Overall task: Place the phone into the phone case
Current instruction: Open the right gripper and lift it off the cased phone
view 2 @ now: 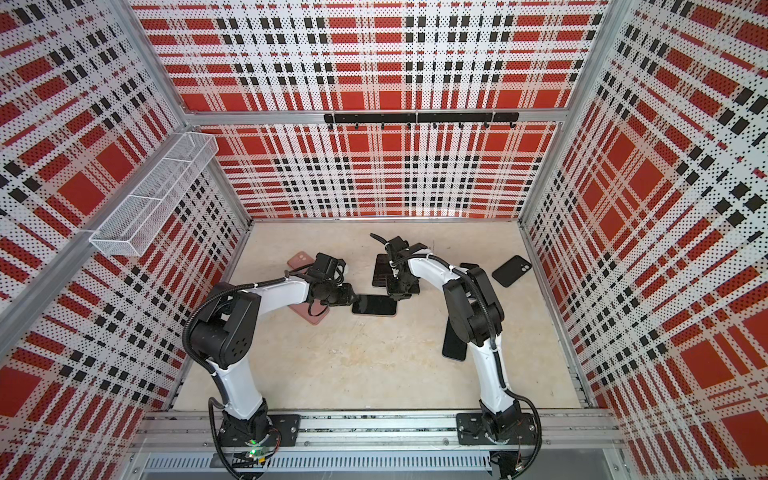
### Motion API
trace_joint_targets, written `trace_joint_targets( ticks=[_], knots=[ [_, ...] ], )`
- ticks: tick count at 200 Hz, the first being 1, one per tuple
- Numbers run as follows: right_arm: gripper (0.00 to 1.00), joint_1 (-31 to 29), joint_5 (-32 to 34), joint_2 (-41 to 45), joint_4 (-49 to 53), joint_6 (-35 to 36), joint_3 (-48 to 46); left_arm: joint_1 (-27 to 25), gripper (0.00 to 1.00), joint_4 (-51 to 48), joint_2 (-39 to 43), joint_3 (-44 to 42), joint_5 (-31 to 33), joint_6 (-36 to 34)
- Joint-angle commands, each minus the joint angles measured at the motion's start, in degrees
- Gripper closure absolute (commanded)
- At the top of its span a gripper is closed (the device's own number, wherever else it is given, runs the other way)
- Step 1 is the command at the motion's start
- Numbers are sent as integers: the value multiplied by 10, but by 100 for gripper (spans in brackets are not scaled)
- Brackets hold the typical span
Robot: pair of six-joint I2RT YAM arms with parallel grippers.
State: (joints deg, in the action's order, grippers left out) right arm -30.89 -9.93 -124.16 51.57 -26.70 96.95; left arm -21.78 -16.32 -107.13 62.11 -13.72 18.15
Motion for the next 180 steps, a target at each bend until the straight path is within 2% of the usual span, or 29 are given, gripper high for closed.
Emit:
trace_joint_targets(
  ticks=[1,92,113,141,161,177,180],
  knots=[
    [88,-4,-1,-35,27,10,-1,0,65,-27,-28,-6,2,-1],
    [90,-28,14,-93,50,12,-38,-17,66,-26,-38,-5,-5,0],
    [91,-32,14,-41,8,16,-49,-17,66,-27,-32,-5,-6,-2],
    [80,-25,19,36,2,69,-30,-13,66,-25,-16,-4,-6,-3],
    [65,-23,14,72,-17,149,-39,-4,66,-26,1,-3,1,-4],
    [61,-24,10,78,-24,240,-42,12,66,-26,17,0,7,-5],
    [55,-24,8,81,-32,257,-47,15,66,-25,21,0,8,-5]
  ],
)
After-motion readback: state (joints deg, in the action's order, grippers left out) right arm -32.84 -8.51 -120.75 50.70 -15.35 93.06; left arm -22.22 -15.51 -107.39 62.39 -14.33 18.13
